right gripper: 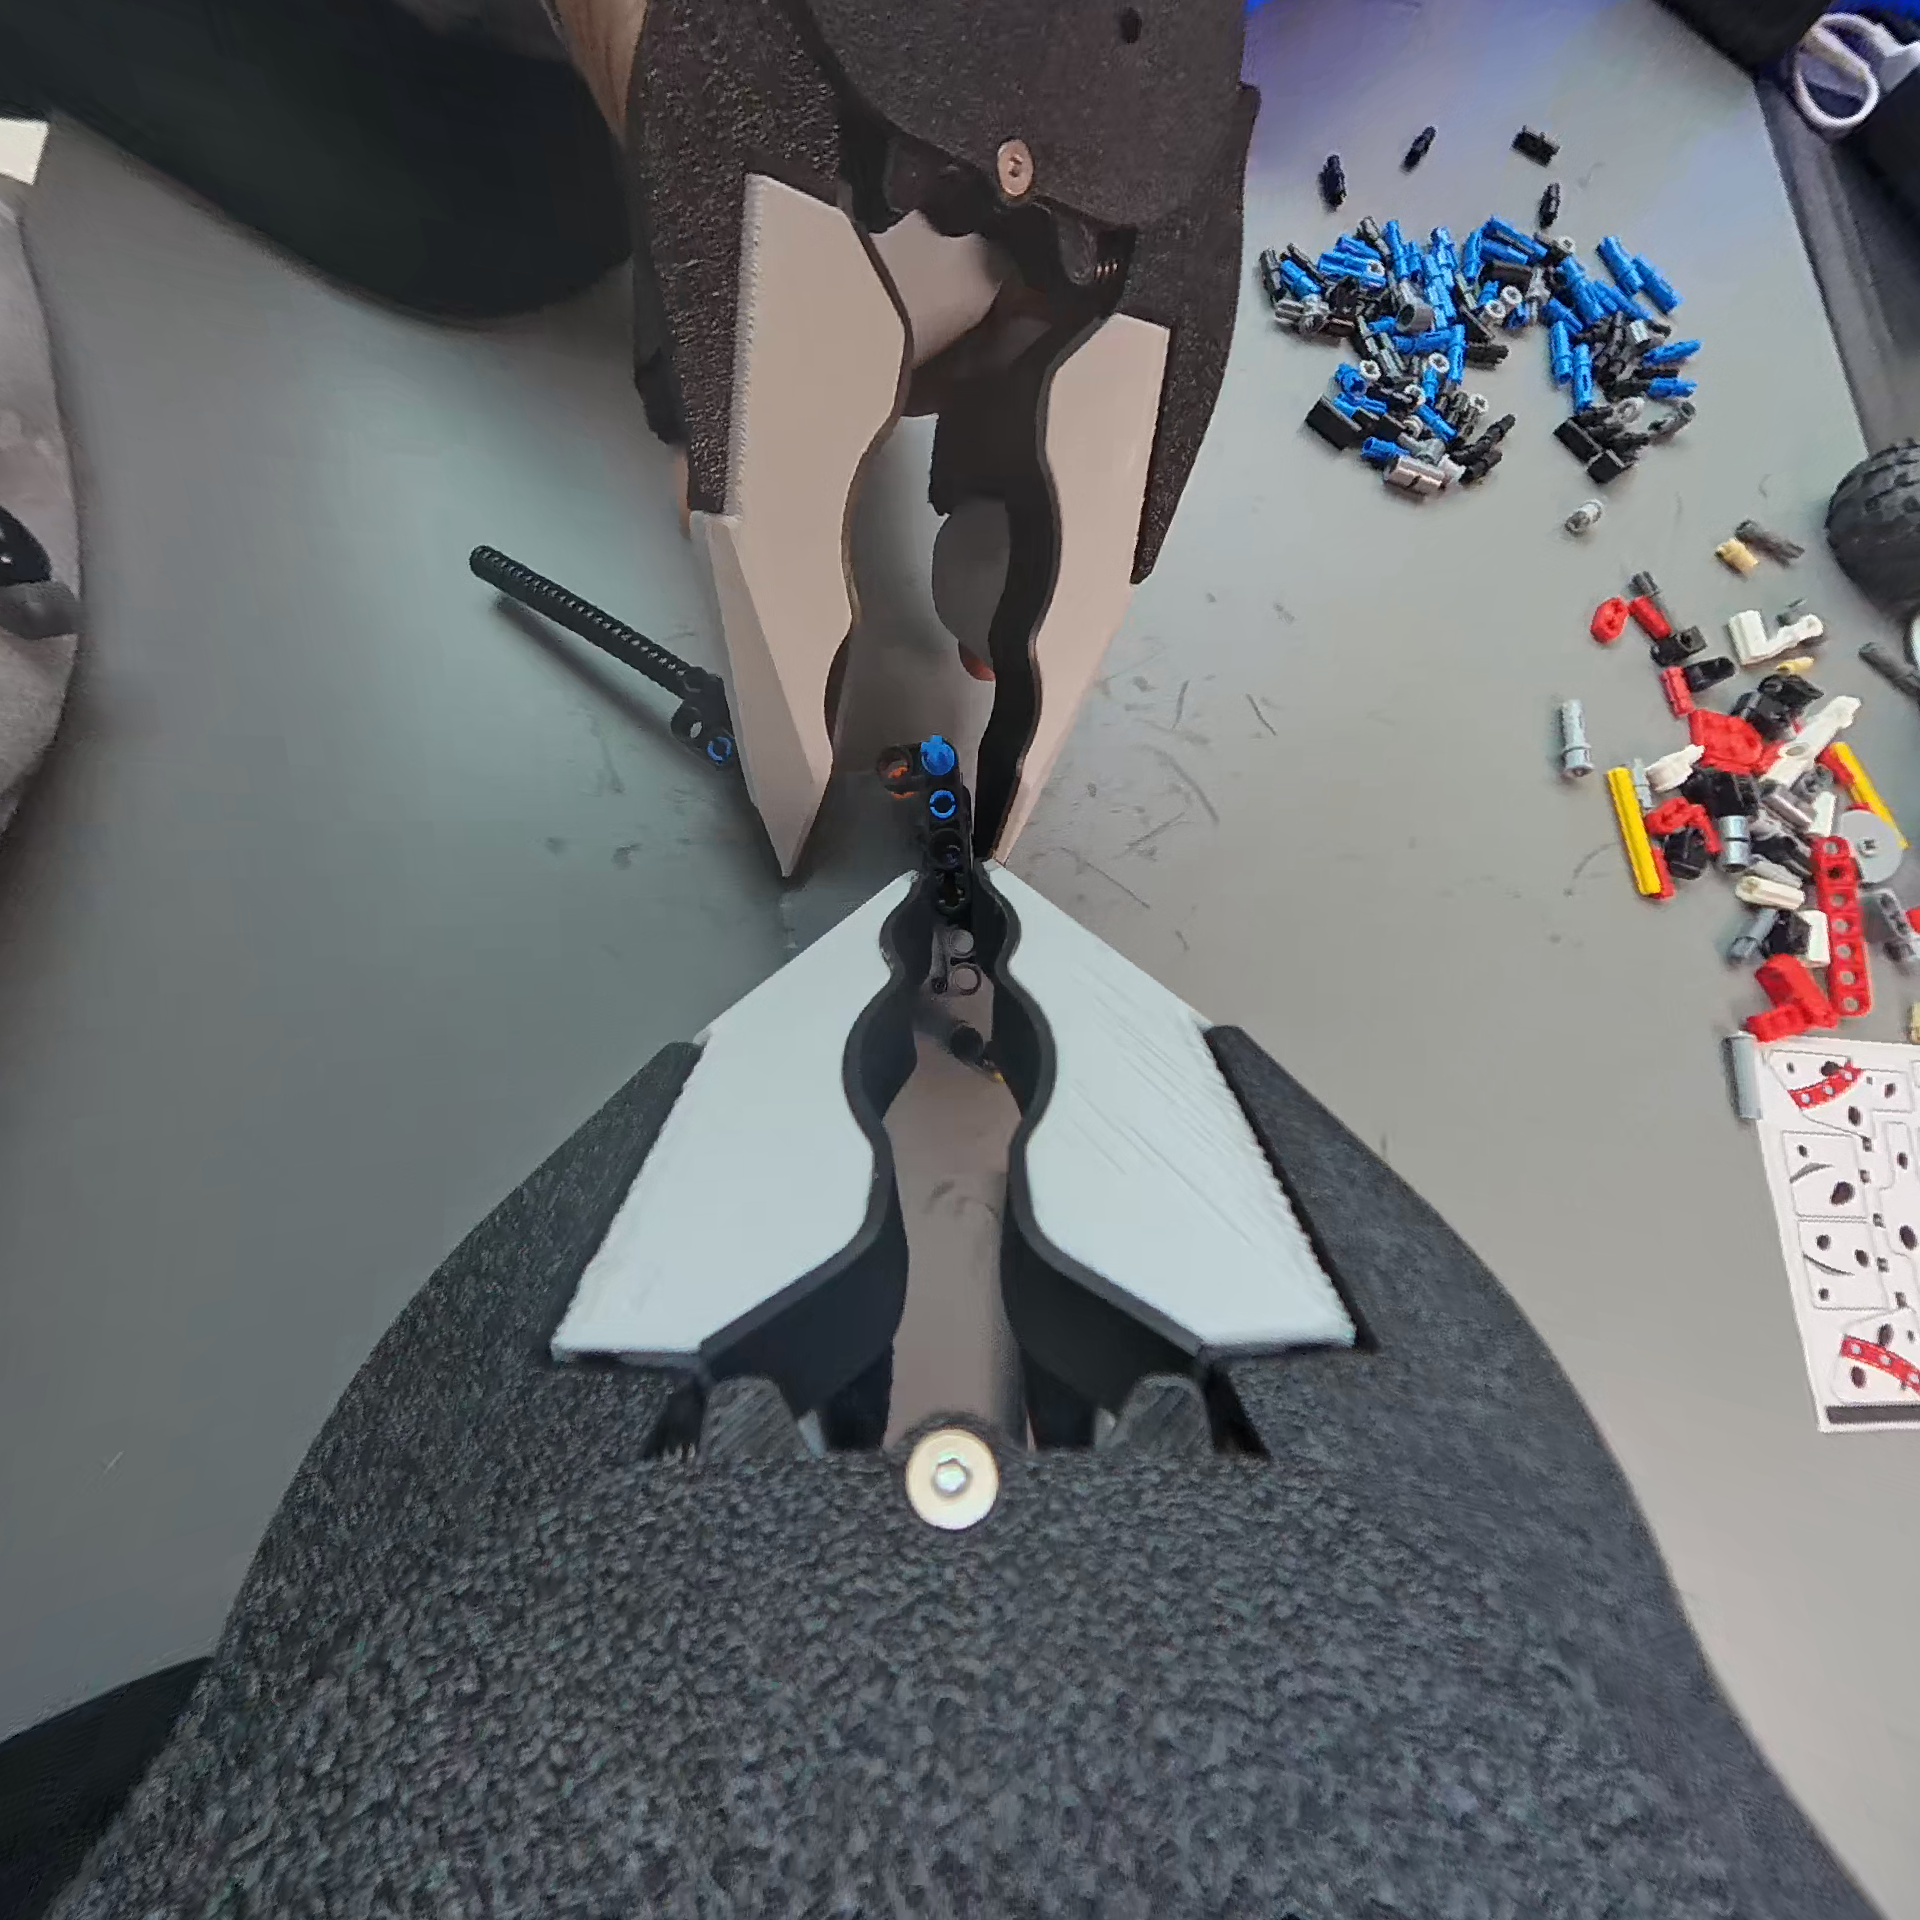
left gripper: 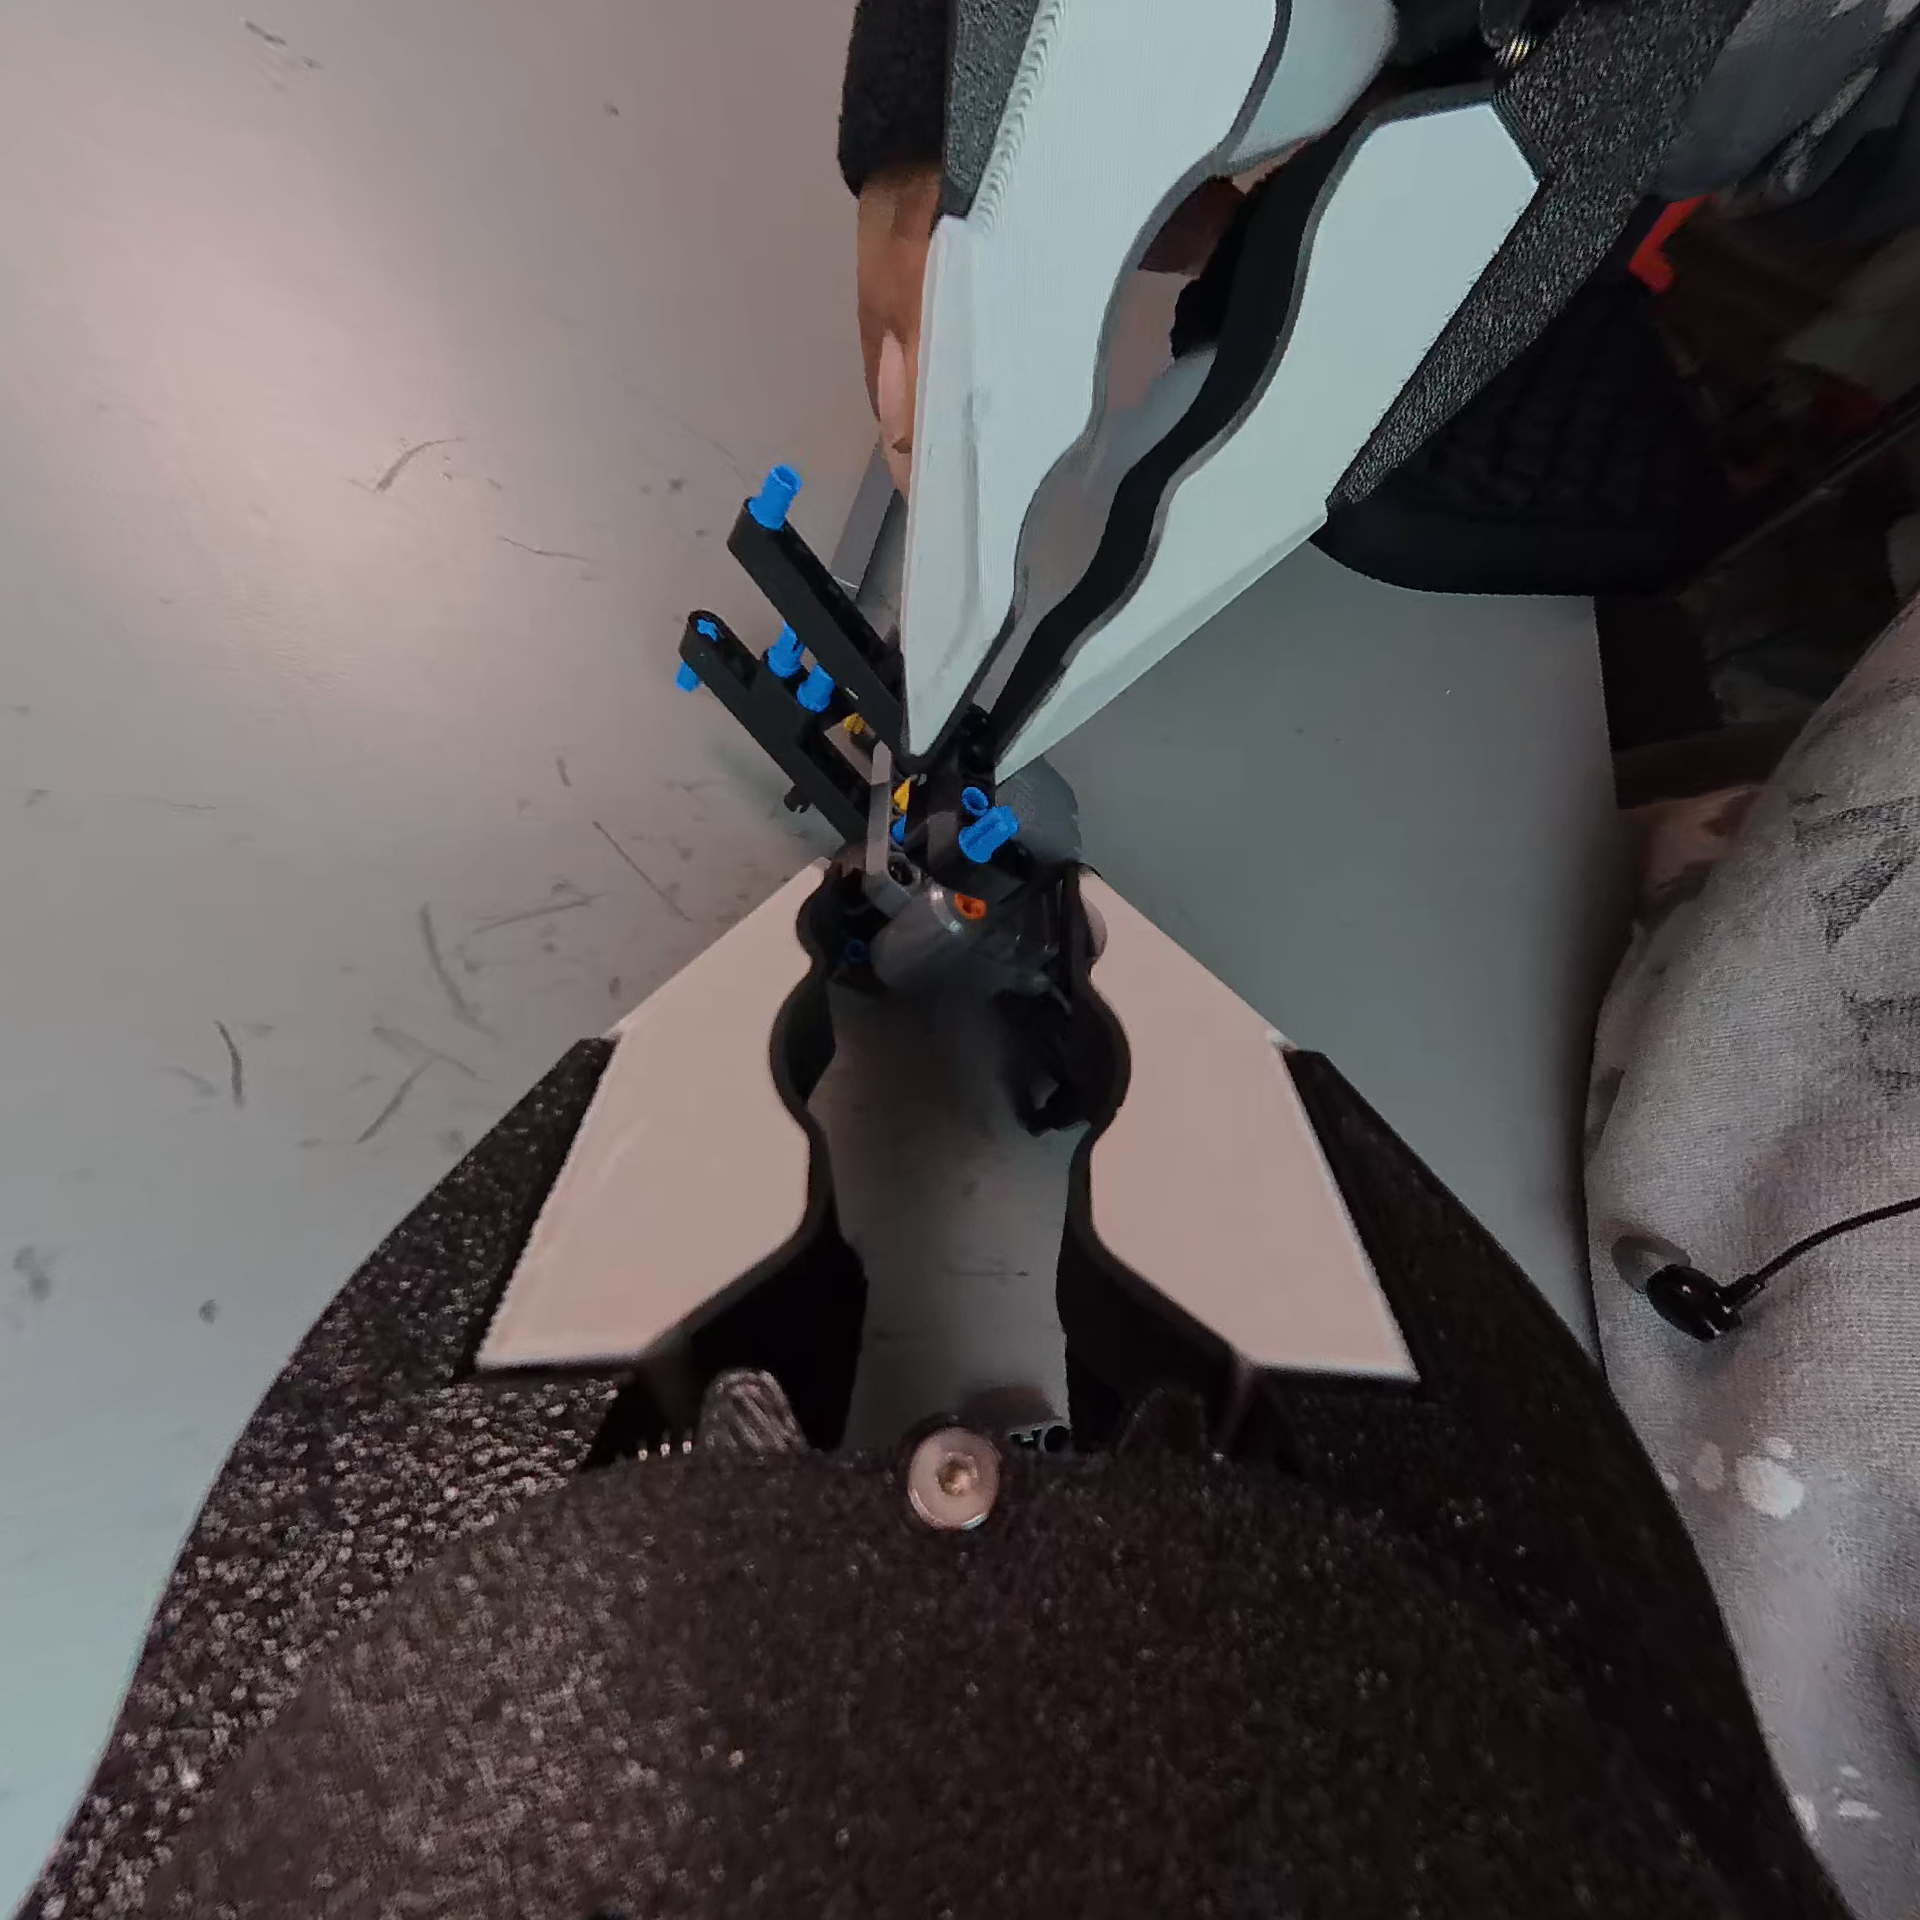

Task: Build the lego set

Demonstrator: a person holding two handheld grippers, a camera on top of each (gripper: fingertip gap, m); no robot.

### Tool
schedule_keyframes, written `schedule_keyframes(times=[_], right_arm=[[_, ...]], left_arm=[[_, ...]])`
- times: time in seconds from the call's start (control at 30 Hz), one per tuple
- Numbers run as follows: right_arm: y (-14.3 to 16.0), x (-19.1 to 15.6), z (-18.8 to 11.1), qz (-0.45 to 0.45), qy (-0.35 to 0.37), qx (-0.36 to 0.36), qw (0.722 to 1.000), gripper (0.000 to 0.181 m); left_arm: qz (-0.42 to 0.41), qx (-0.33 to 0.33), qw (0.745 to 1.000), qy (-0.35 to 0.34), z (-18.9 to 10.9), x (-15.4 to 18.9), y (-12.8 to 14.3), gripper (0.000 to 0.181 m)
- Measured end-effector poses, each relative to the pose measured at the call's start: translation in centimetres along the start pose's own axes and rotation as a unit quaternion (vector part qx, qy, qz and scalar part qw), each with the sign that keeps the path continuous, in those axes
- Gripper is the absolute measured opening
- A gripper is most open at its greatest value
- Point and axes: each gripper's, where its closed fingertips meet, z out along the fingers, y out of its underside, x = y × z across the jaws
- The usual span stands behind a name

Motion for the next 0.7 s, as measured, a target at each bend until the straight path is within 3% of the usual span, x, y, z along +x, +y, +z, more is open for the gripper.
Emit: schedule_keyframes(times=[0.03,0.27,0.4,0.7], right_arm=[[-0.02,-0.02,0.00,0.002,0.006,0.003,1.000,0.008],[-0.34,-0.14,-0.09,-0.007,0.038,0.017,0.999,0.009],[-0.81,-0.64,-0.42,-0.023,0.035,0.022,0.999,0.020],[-0.53,-0.45,-0.56,-0.033,0.034,-0.011,0.999,0.007]], left_arm=[[0.000,0.002,1.000,-0.002,-0.01,0.00,0.00,0.042],[0.013,0.002,1.000,-0.010,-0.03,0.08,0.05,0.042],[0.016,0.004,1.000,-0.012,-0.04,0.20,0.09,0.042],[0.016,0.007,1.000,-0.012,-0.05,0.20,0.06,0.042]])
